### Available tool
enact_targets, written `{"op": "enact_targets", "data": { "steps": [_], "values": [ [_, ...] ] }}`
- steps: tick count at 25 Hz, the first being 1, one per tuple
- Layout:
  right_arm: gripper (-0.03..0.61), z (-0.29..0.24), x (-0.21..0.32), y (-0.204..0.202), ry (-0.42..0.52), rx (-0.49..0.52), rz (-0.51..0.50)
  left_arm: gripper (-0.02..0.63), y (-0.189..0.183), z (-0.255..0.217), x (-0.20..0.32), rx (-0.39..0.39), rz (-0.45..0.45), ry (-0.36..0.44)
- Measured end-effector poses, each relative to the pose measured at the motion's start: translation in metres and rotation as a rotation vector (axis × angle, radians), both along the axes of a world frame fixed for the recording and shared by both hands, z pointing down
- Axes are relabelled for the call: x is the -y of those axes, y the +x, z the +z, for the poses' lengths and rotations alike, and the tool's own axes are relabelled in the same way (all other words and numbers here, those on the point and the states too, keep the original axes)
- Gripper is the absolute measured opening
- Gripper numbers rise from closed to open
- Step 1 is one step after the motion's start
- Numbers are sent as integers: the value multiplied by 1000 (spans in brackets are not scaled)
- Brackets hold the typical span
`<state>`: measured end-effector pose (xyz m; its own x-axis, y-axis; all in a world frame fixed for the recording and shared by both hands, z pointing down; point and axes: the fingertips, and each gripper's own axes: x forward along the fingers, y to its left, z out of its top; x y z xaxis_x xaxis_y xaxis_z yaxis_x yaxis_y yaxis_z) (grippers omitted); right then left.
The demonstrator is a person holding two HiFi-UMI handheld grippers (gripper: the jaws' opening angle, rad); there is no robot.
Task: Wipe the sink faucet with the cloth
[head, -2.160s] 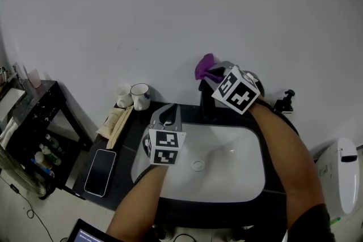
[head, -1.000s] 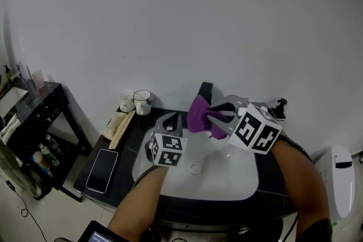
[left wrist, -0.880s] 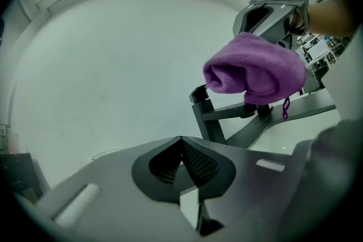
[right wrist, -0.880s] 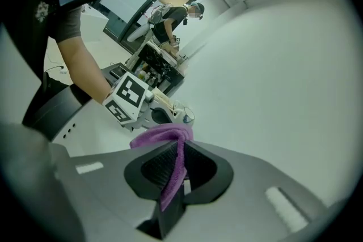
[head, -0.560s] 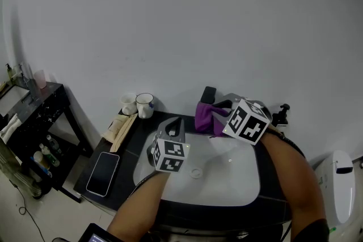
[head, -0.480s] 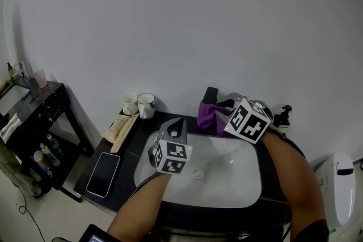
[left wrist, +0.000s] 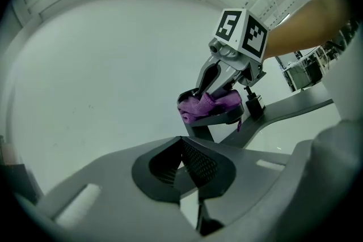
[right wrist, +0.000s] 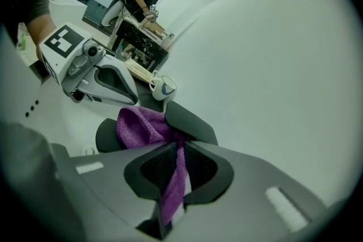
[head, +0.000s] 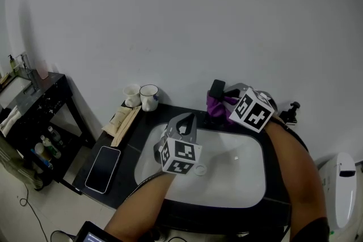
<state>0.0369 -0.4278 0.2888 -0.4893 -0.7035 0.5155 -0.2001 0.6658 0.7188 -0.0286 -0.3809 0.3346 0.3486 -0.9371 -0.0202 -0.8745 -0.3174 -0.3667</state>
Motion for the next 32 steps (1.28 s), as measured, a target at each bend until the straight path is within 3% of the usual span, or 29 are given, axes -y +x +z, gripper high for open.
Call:
{"op": "enact_targets", "data": {
  "steps": [9,24,32],
  "values": [
    [34,12,-18,-9,-161,-27,-49,17,-14,11,6,6,-50,-47],
    [34,20,-81,-3,-235,-50,-132,17,-14,17,8,22,-62,-62],
    [35,29,-124,4,-265,-10,-205,17,-23,19,4,18,-77,-70]
  ]
}}
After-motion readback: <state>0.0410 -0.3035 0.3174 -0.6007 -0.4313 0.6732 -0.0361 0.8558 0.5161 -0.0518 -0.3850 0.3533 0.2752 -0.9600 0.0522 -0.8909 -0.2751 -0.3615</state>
